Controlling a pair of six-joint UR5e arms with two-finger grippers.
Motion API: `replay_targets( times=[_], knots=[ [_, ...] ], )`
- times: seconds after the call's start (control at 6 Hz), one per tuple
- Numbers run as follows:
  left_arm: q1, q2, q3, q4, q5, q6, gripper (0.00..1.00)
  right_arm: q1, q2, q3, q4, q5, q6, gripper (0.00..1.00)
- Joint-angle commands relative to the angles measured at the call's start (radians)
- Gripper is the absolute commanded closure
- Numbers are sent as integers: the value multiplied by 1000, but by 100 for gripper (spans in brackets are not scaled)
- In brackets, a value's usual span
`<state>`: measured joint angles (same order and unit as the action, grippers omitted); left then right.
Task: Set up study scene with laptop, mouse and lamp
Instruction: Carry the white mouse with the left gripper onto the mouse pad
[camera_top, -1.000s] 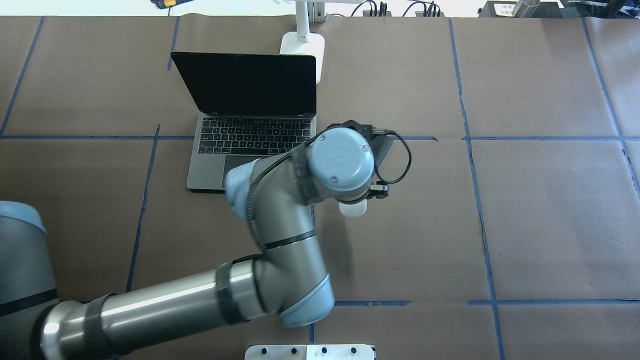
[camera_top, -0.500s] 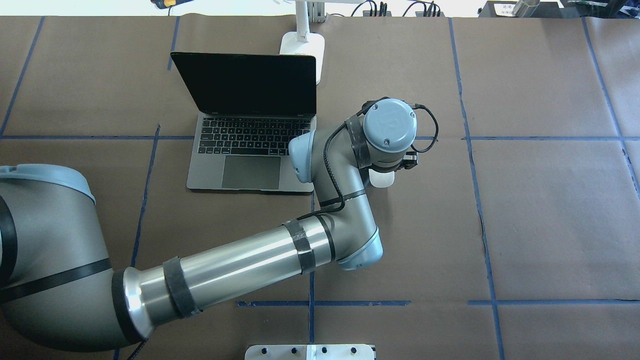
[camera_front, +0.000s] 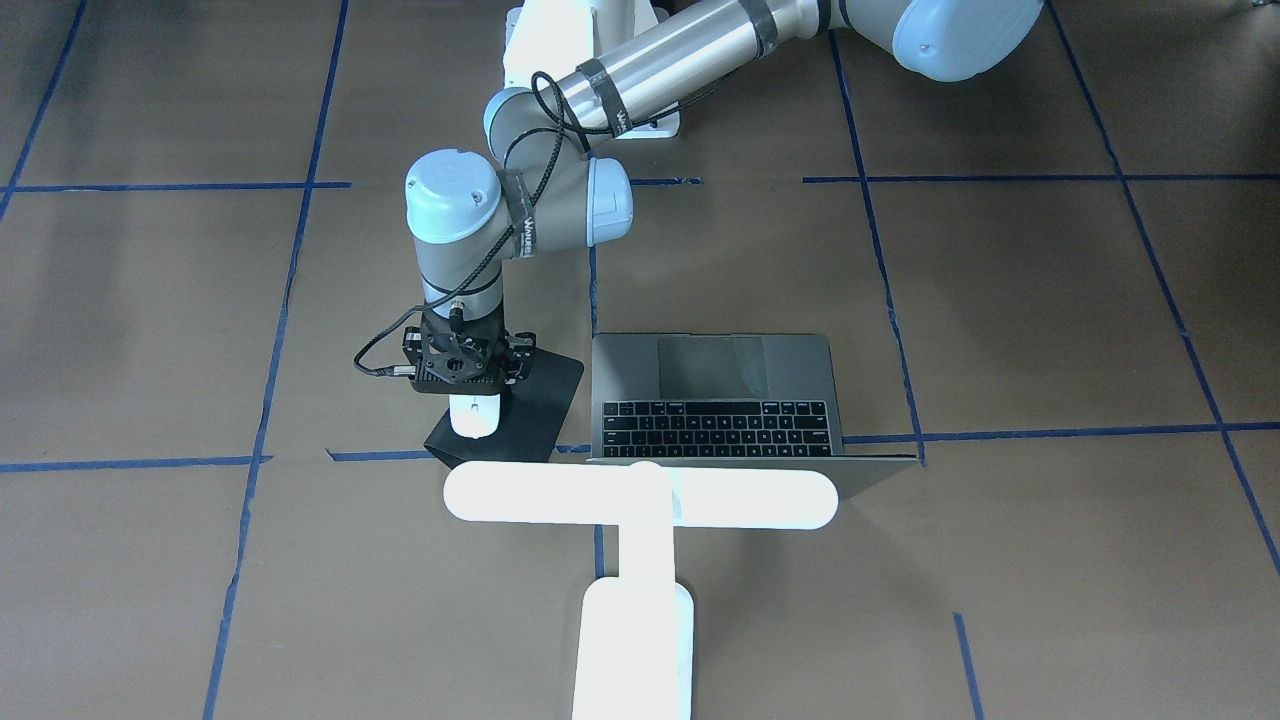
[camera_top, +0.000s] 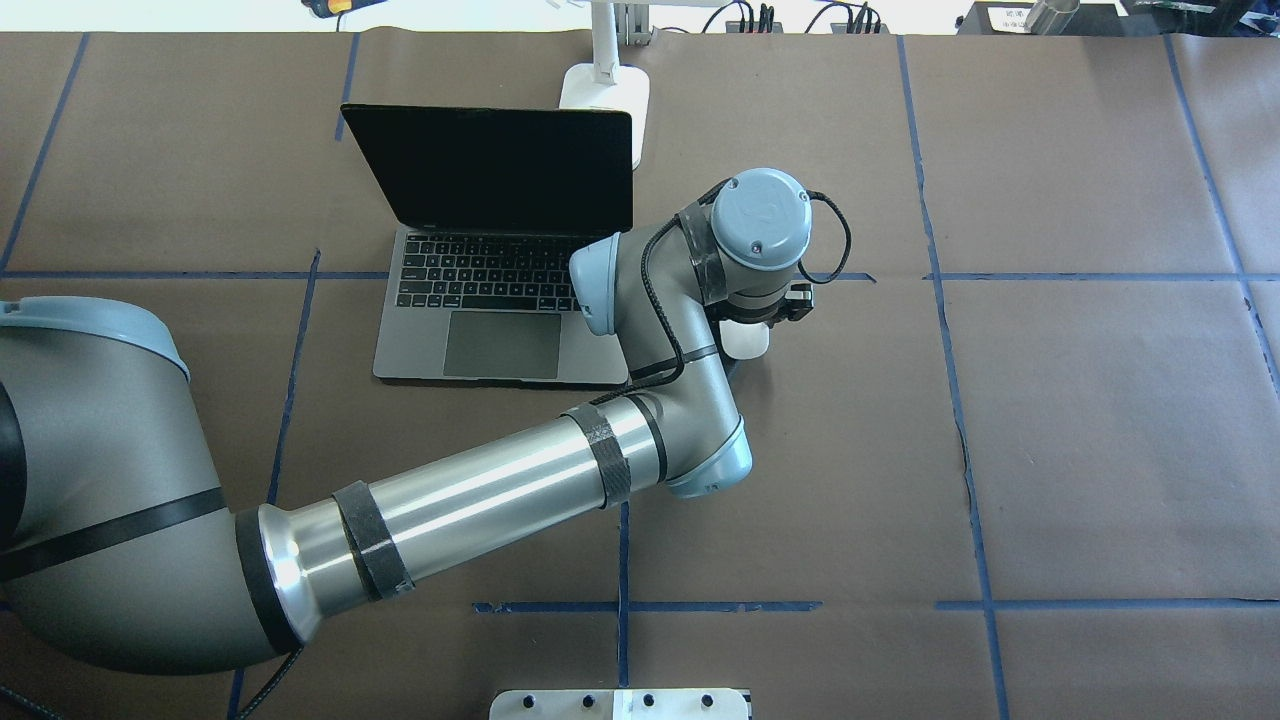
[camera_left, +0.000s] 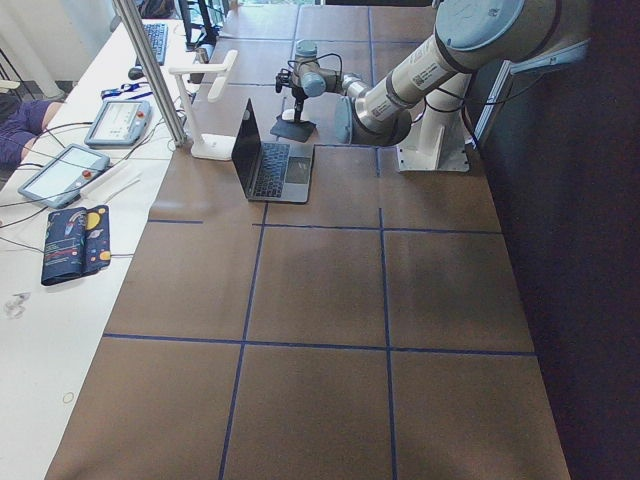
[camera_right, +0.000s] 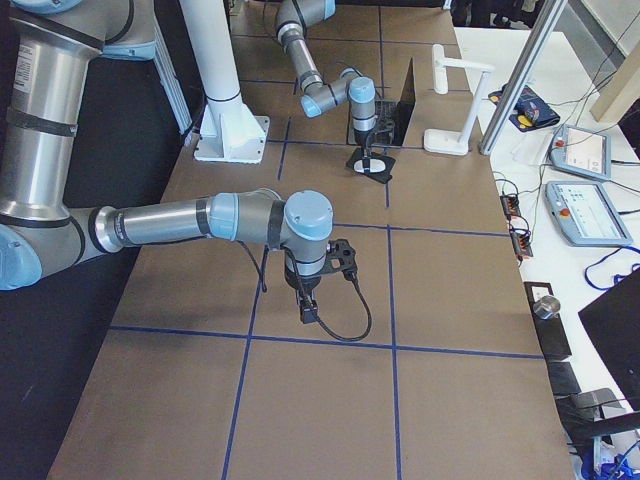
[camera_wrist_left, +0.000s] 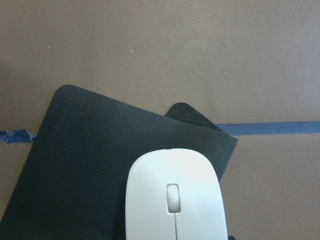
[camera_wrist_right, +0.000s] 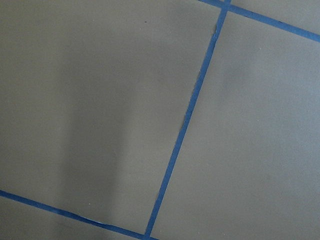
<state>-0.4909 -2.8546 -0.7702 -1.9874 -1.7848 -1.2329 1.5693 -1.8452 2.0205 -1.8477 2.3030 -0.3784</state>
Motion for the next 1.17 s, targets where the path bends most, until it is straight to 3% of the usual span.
replay_targets(
  times=[0.0,0.17,0.5,0.67,1.0],
  knots=[
    [-6,0,5,-1,-7,13,0,0,1,-2,1,1,-1,0],
    [-8,1,-3,-2,-11,19,0,0,1,-2,1,1,-1,0],
    [-53,38,-87,15,-193,29,0,0,4,-6,1,0,1,0],
    [-55,143,-230,24,-196,42,0,0,4,-9,1,0,1,0],
    [-55,405,-680,265,-196,129,0,0,6,-11,1,0,3,0]
  ],
)
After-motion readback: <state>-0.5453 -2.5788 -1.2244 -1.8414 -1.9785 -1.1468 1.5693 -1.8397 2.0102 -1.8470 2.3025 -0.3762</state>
